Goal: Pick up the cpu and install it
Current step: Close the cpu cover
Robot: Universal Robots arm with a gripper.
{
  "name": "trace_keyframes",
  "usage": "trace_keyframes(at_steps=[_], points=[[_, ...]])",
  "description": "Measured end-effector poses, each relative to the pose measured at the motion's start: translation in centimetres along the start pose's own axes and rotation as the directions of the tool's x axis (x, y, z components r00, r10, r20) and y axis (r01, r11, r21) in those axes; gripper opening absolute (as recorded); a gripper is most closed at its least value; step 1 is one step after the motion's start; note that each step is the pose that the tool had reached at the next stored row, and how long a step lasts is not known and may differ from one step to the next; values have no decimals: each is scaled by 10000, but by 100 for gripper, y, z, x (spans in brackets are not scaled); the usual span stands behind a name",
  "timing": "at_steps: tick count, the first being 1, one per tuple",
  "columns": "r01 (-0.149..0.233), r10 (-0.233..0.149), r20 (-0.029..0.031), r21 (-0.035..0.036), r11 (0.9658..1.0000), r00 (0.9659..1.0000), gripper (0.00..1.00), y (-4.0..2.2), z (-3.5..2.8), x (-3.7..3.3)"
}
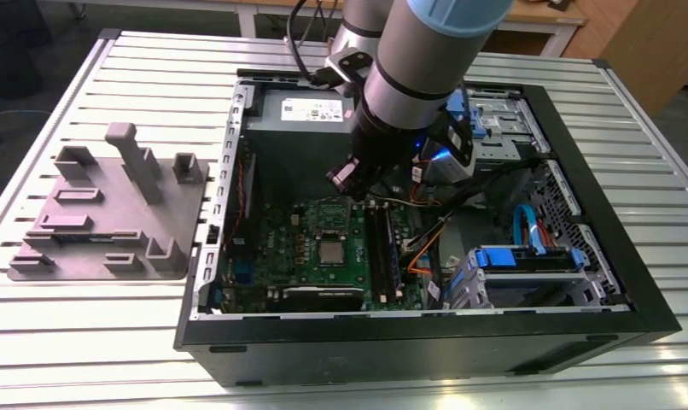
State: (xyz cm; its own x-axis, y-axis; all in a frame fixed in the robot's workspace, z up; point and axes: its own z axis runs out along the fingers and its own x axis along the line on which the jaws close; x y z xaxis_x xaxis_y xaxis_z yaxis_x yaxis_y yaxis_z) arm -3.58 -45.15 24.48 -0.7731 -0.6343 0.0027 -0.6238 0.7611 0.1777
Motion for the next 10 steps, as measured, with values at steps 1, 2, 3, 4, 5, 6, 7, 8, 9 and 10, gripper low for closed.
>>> trace_keyframes(at_steps=[1,2,3,4,5,6,7,8,9,10], points=[[23,-23,-1,2,10000,10000,11,0,0,0],[44,-44,-2,3,10000,10000,11,0,1,0],[65,-65,-4,6,10000,10000,11,1,0,0],[80,-80,-5,6,10000,10000,11,1,0,0],[90,-90,-7,7,10000,10000,11,1,-1,0],[99,-99,-7,8,10000,10000,11,1,-2,0],[106,-106,-5,9,9999,9999,11,2,-2,0],[111,-111,-5,11,9999,9999,11,2,-3,0],[115,-115,-4,14,9999,9999,11,2,-4,1],[120,-120,-2,16,9999,9999,11,2,-5,1]])
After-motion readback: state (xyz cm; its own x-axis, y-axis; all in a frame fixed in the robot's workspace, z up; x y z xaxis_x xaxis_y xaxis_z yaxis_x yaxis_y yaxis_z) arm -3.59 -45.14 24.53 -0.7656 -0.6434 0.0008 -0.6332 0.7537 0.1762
